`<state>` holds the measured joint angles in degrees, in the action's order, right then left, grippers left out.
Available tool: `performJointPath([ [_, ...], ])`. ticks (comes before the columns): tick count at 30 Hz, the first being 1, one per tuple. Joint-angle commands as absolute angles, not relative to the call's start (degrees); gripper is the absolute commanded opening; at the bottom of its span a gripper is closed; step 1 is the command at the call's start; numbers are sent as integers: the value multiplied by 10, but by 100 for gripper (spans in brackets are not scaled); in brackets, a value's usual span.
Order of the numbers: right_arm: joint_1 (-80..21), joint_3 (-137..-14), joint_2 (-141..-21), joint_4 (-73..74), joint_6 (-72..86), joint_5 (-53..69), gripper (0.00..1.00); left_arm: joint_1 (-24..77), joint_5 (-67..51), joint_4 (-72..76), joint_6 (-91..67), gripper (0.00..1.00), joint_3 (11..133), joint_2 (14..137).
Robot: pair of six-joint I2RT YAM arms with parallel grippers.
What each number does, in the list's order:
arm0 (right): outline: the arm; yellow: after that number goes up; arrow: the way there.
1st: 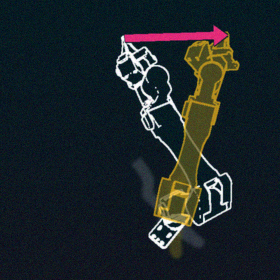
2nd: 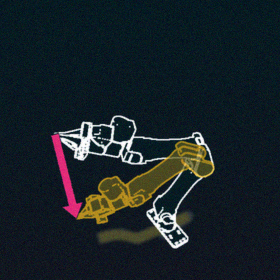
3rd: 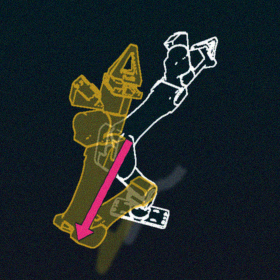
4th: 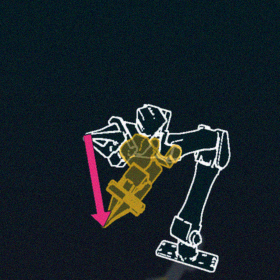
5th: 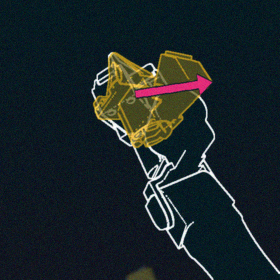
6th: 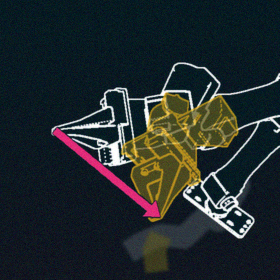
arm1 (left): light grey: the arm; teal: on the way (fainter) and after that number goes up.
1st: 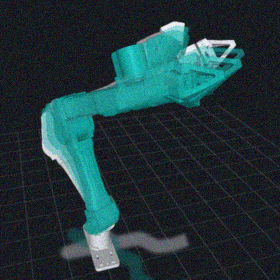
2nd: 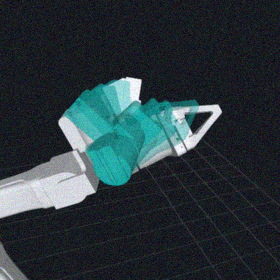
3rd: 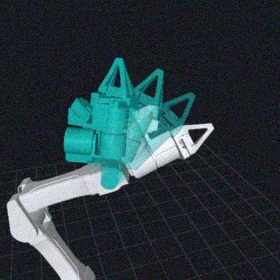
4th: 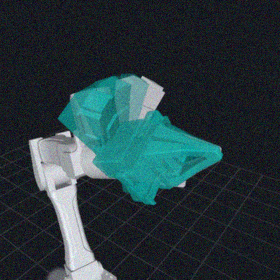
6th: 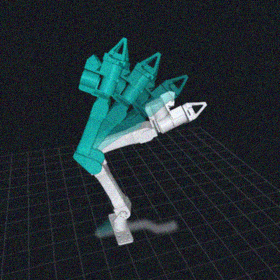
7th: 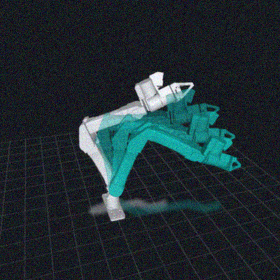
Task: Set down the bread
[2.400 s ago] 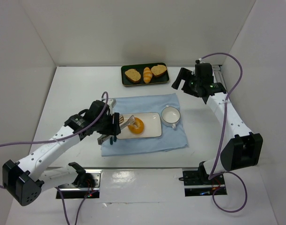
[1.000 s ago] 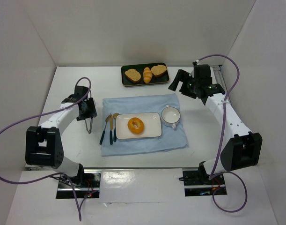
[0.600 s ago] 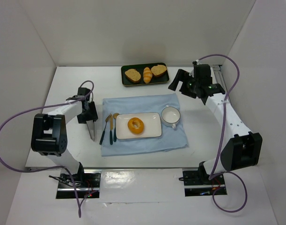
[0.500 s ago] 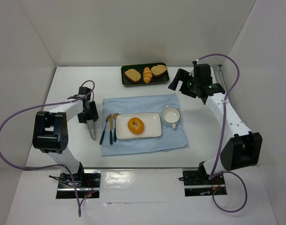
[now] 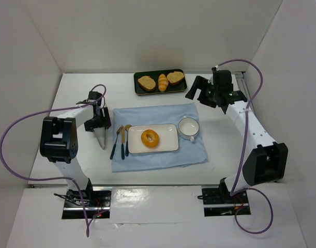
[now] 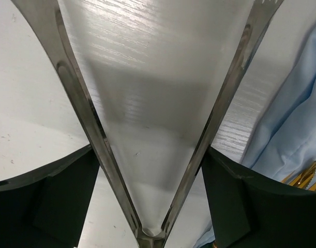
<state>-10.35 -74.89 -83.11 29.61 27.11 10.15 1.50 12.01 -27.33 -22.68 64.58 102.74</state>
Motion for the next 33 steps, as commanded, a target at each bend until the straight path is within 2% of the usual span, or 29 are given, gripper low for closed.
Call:
performJointPath([
  [1, -103, -778, -841, 271, 265, 111, 100, 11, 152, -304, -221, 91, 664, 1047],
  [8, -103, -778, -846, 271, 270, 111, 100, 11, 198, -322, -227, 100, 685, 1020],
  [21, -108, -773, -846, 265, 270, 105, 100, 37, 227, -359, -256, 100, 743, 827],
  [25, -125, -780, -846, 281, 275, 87, 100, 68, 171, -365, -296, 100, 736, 729],
  [29, -150, -793, -846, 303, 280, 31, 100, 105, 61, -334, -346, 100, 695, 663],
  [33, -168, -788, -833, 318, 293, -3, 100, 170, 58, -328, -383, 100, 658, 593],
])
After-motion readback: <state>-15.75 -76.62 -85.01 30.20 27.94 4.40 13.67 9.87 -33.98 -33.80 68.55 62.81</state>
